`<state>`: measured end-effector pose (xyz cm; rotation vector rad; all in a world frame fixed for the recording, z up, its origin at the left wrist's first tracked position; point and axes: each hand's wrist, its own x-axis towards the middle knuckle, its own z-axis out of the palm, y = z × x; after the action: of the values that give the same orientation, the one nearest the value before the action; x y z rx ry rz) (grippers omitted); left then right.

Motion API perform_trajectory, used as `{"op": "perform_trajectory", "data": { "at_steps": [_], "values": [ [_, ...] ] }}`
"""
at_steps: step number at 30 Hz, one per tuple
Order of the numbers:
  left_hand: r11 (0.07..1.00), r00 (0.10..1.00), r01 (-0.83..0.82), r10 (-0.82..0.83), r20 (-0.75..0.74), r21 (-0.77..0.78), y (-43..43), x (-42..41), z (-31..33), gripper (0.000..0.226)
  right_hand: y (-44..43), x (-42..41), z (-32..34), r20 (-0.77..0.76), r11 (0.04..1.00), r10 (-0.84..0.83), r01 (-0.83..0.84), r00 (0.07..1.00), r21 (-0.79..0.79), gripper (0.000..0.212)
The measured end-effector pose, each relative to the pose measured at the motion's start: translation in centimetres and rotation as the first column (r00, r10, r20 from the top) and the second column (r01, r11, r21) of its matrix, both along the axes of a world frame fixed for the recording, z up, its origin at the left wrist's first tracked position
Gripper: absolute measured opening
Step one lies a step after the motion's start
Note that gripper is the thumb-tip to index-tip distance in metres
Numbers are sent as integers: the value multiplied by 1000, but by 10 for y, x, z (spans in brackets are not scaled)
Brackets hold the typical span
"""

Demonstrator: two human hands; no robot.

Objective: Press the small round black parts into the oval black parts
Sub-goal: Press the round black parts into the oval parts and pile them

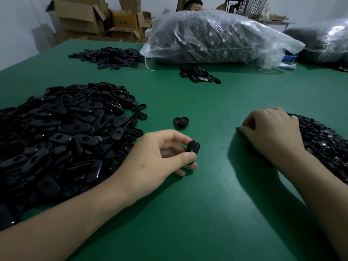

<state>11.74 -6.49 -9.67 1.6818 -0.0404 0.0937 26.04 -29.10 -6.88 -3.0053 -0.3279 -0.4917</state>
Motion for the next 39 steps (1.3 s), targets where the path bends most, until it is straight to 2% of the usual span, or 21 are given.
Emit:
{"op": "perform_trajectory", "data": {
  "at_steps": [9, 15, 20, 27, 29, 33, 39],
  "values": [
    [1000, 1000, 0, 0, 8, -5, 0, 0, -1, 12, 2, -3, 1, 1, 986, 102, -101, 995, 131, 5],
    [1000, 1000, -9, 9, 21, -11, 0, 1, -1, 12, 8, -5, 1, 142, 964, 172, -196, 975, 182, 5],
    [1000, 999, -29, 29, 36, -9, 1, 1, -2, 12, 21, -18, 0, 130, 872, 290, -317, 948, 372, 4],
    [997, 994, -68, 70, 78, -35, 2, 4, -4, 15, 40, -40, 2, 63, 733, 425, -384, 903, 561, 8],
    [995, 990, -90, 94, 100, -47, 2, 4, -5, 17, 45, -46, 5, 40, 666, 453, -367, 891, 649, 10],
    [991, 981, -130, 134, 144, -32, 4, 5, -6, 25, 53, -57, 11, -36, 414, 577, -253, 816, 874, 7],
    [985, 969, -170, 171, 180, -19, 6, 6, -7, 30, 66, -76, -2, -106, 190, 671, -33, 734, 981, 5]
  ]
}}
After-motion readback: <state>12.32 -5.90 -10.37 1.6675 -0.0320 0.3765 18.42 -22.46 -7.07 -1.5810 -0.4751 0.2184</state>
